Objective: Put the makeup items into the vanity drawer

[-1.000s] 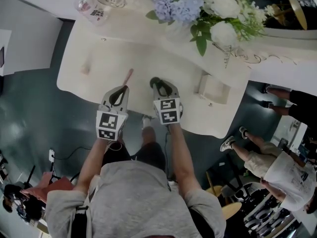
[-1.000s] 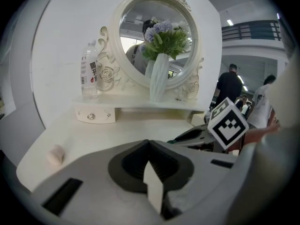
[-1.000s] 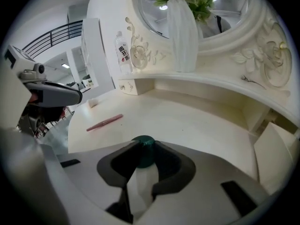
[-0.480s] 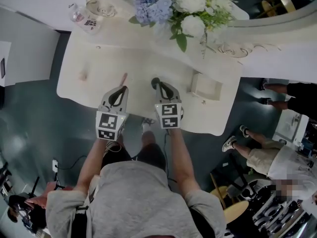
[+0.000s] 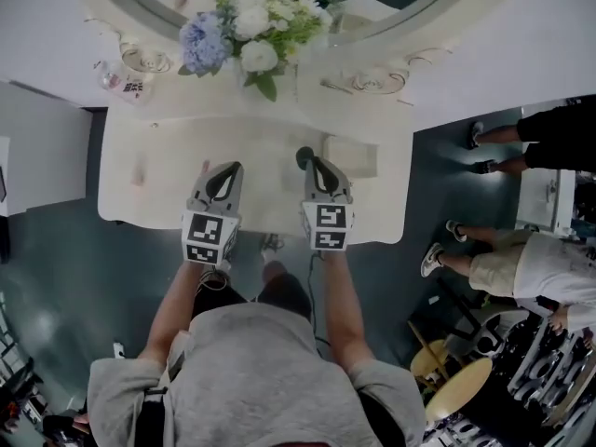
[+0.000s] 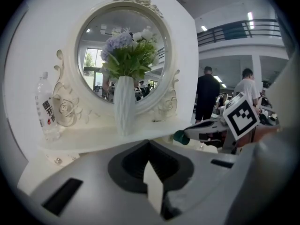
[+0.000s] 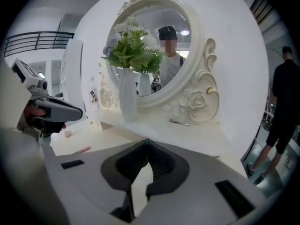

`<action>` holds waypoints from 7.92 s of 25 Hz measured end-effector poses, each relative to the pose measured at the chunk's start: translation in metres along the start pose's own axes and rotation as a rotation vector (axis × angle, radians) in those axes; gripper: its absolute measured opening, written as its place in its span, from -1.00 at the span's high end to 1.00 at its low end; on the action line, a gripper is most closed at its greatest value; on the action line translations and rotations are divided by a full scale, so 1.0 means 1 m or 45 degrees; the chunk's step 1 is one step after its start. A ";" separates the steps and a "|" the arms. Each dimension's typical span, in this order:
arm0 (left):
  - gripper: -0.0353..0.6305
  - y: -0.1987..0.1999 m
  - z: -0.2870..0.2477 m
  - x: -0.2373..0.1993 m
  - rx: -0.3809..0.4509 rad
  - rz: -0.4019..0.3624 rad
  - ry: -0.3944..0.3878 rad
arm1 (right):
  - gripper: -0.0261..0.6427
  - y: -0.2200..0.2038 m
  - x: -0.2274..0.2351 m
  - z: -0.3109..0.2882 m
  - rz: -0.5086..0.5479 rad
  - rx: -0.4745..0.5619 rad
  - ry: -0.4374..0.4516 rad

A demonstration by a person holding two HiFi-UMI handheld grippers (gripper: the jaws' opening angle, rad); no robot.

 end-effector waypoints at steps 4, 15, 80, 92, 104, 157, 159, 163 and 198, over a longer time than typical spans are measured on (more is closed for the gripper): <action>0.89 0.016 -0.021 0.017 0.010 -0.037 -0.057 | 0.83 -0.003 0.039 0.006 -0.038 0.003 -0.095; 0.89 0.020 -0.083 0.052 -0.046 -0.082 -0.182 | 0.83 -0.044 0.113 -0.001 -0.115 -0.082 -0.248; 0.89 -0.044 0.181 -0.042 0.068 0.168 0.648 | 0.87 0.048 -0.196 0.040 0.178 0.183 0.679; 0.89 -0.116 0.185 -0.084 -0.032 0.278 0.535 | 0.51 -0.028 -0.264 -0.004 0.153 -0.146 0.658; 0.89 -0.158 0.179 -0.119 -0.106 0.334 0.409 | 0.30 -0.080 -0.293 -0.046 0.153 -0.405 0.493; 0.89 0.030 -0.038 0.027 0.010 -0.142 -0.244 | 0.76 -0.005 0.042 0.032 -0.131 -0.079 -0.246; 0.89 0.031 -0.050 0.034 -0.003 -0.148 -0.262 | 0.76 -0.011 0.056 0.027 -0.140 -0.094 -0.261; 0.89 0.027 -0.074 0.043 -0.033 -0.140 -0.273 | 0.76 -0.028 0.075 0.013 -0.162 -0.136 -0.263; 0.89 0.062 -0.082 0.065 0.030 -0.194 -0.227 | 0.50 0.006 0.099 0.036 -0.204 0.047 -0.195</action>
Point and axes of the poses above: the fingertips, and each gripper's own axes: z backward along the fingers, x to its right, y out of its top, the point moved 3 cm from there along z, backward along the fingers, and after that the axes turned 12 degrees about -y, right-handed, at the moved point
